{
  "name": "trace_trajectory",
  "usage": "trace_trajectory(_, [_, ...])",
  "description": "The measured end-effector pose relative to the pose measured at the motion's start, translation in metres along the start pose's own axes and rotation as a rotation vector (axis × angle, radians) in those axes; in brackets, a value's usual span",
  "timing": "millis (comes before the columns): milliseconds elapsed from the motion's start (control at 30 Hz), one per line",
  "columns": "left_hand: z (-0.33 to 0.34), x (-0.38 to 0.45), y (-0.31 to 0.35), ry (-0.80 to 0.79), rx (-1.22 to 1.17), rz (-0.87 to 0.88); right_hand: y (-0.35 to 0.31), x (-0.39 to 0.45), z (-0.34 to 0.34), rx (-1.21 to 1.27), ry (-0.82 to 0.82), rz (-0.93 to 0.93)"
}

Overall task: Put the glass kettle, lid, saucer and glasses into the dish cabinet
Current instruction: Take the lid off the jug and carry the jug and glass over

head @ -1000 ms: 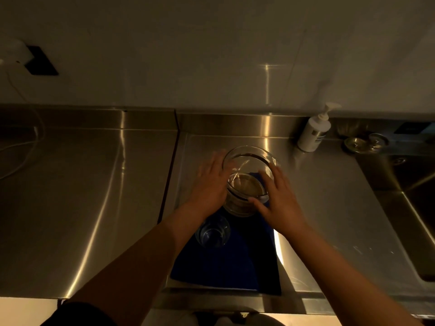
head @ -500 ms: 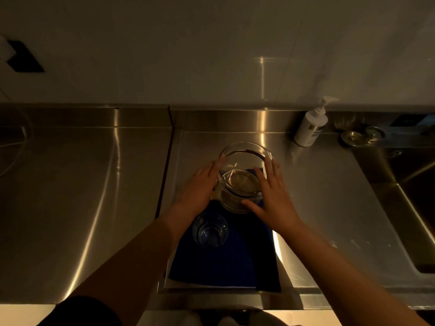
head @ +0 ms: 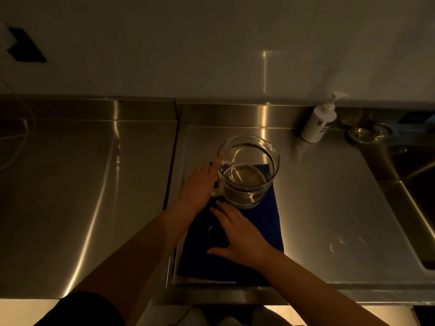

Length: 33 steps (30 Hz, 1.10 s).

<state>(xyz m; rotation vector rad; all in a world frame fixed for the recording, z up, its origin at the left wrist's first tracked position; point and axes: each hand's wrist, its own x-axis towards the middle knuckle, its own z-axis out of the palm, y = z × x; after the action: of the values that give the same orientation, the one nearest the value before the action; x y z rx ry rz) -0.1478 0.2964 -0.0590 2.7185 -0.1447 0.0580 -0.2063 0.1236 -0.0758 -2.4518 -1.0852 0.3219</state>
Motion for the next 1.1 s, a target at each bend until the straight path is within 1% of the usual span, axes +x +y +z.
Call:
trace_trajectory(133, [-0.002, -0.002, -0.004, 0.023, 0.037, 0.007, -0.003, 0.008, 0.005, 0.006, 0.015, 0.041])
trace_trajectory(600, [0.0, -0.011, -0.01, 0.055, 0.152, 0.006, -0.007, 0.003, 0.004, -0.056, 0.064, 0.044])
trace_trajectory(700, [-0.002, -0.017, -0.01, 0.056, 0.112, -0.034, -0.006, 0.003, 0.004, -0.069, 0.071, 0.048])
trace_trajectory(833, [-0.004, -0.023, -0.006, 0.082, 0.043, -0.081, -0.006, 0.0, -0.002, -0.02, 0.093, 0.047])
trace_trajectory(967, [-0.006, -0.026, 0.003, 0.118, -0.03, -0.117, -0.002, -0.001, -0.013, 0.026, 0.161, 0.043])
trace_trajectory(1100, [-0.003, -0.034, 0.007, 0.133, -0.045, -0.138, -0.001, 0.0, -0.022, 0.018, 0.186, 0.011])
